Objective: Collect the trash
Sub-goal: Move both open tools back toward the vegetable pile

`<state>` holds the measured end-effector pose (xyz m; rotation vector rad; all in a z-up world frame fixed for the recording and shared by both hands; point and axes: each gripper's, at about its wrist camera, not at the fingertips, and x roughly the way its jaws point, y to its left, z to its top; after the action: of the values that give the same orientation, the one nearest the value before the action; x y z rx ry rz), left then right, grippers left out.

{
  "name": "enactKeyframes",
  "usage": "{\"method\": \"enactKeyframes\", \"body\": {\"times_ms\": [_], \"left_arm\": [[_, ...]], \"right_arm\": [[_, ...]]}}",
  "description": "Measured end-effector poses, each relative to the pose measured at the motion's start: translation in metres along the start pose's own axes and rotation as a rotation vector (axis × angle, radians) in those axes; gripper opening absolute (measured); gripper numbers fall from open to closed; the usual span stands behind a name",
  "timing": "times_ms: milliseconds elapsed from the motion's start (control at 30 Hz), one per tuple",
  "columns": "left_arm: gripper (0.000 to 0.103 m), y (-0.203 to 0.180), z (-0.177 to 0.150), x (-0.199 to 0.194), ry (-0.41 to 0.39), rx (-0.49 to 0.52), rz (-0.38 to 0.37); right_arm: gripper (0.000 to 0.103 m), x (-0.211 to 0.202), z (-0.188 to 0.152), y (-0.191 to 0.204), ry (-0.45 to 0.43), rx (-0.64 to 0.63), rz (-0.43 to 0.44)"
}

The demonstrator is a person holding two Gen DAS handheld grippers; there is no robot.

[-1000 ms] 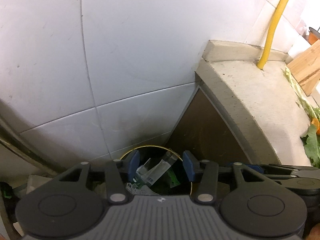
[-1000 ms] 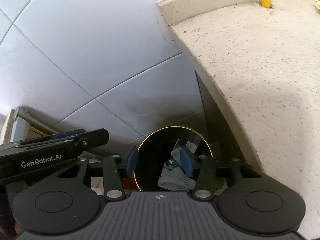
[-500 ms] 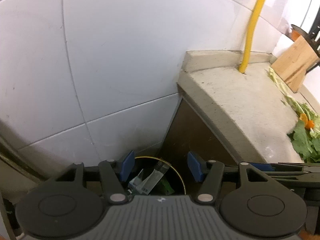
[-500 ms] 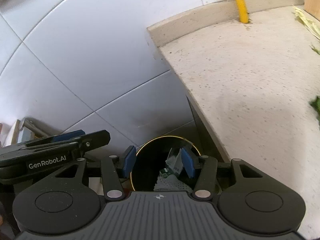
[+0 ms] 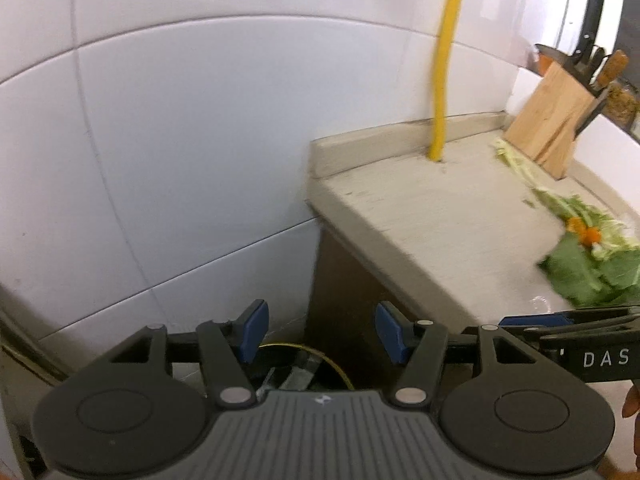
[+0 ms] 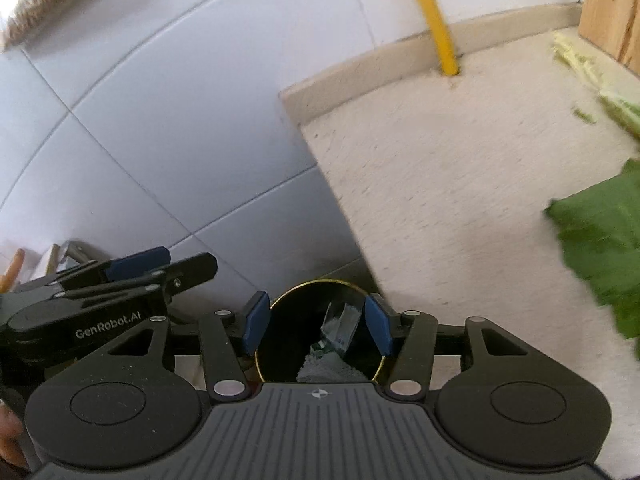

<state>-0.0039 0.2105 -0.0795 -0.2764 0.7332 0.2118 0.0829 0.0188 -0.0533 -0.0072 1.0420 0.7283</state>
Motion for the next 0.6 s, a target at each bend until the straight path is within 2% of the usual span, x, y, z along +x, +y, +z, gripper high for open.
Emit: {"method": "enactKeyframes", "body": {"times_ms": [133,333,600], "left_arm": [[0.055,-0.022,0.007,0.002,0.001,0.013,-0.043],[0.055,-0.066,0.019,0.0,-0.016,0.093,-0.113],[0.055,-0.124,0.036,0.013,0.001,0.192,-0.22]], "right_arm": [[0.063,-0.021,0.001,-0.014,-0.059,0.009,-0.017],[0.063,-0.054,0.0,-0.042,-0.14,0.058,-0.072],[0.066,-0.092,-0.006,-0.094,-0.239,0.14,-0.208]]}}
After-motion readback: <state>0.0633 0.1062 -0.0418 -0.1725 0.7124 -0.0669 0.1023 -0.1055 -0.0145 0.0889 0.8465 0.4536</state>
